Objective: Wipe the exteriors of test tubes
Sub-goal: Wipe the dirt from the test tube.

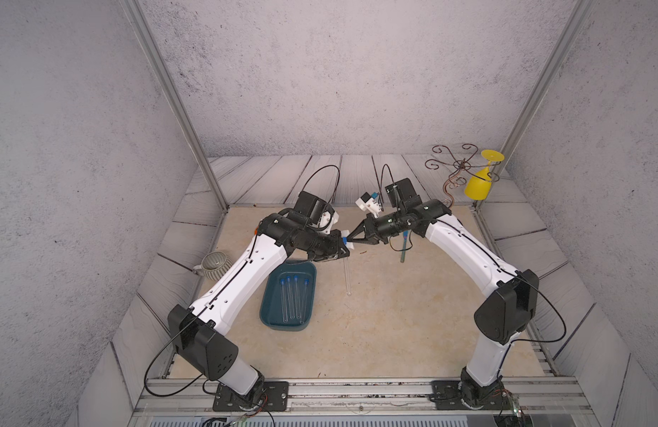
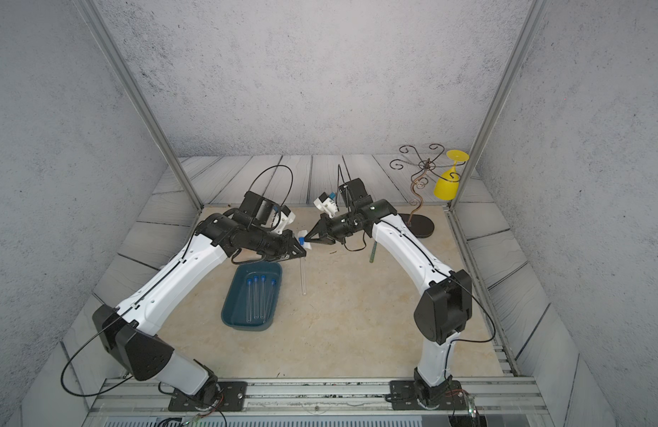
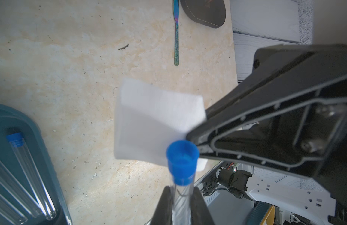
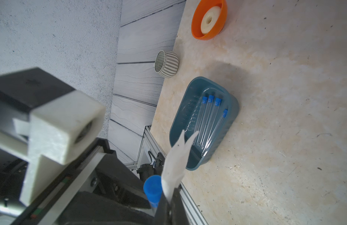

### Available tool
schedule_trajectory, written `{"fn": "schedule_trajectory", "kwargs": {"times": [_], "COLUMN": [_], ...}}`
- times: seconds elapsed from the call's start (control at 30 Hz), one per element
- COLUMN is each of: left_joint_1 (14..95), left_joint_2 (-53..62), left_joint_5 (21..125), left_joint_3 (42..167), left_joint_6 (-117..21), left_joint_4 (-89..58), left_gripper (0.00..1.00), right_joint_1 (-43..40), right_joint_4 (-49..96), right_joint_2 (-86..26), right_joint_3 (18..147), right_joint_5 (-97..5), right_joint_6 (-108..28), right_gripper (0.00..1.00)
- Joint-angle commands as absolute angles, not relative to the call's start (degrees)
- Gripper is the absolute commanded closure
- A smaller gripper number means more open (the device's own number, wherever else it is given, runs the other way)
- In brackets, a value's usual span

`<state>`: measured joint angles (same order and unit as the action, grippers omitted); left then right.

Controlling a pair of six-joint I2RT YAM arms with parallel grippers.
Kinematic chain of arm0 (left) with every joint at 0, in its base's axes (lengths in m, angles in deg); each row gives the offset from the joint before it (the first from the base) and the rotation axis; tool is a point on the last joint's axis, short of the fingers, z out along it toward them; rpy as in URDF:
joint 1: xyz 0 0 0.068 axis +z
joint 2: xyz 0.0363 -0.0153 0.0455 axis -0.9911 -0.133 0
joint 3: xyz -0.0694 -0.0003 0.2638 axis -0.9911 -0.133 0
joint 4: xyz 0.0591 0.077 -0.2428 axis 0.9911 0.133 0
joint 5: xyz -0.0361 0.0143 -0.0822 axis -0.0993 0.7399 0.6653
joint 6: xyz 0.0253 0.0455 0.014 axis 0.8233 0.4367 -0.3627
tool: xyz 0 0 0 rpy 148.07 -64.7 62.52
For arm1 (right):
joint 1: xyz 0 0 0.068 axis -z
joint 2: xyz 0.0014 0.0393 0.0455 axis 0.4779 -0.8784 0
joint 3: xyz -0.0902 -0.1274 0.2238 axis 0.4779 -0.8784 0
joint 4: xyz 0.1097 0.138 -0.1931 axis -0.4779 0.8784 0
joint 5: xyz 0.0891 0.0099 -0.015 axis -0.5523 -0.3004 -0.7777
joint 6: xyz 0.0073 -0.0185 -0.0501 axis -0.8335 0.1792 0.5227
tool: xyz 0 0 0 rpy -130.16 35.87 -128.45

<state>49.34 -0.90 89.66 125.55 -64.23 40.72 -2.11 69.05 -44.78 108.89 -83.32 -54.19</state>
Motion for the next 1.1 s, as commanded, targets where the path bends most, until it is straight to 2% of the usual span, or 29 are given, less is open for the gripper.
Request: {"fn": "schedule_trajectory", "kwargs": {"times": [0.0,0.43,0.83,1.07], "left_joint_1": [49.12,49.13,49.13,49.13], "left_joint_2": [-0.80,-1.14,-0.93,-1.22], "left_joint_5": [90.57,90.72,91.15,91.34], "left_joint_3": [125.71,126.06,126.01,126.70], "left_joint_6": [-63.27,-62.74,-62.47,-62.31], "left_joint_4": [39.38,39.74,39.41,39.27], "left_gripper": [0.84,0.84,0.84,0.84], "right_joint_1": [-2.79,-2.78,-2.82,-2.83], "right_joint_4": [68.48,63.08,51.30,47.72], "right_joint_2": [-37.53,-32.86,-37.07,-38.84], "right_joint_3": [106.54,103.25,103.09,98.56], "right_joint_5": [-85.54,-87.93,-90.68,-92.57], "right_joint_6": [-54.68,-59.75,-66.31,-67.80], "right_gripper": [0.95,0.95,0.95,0.95]}}
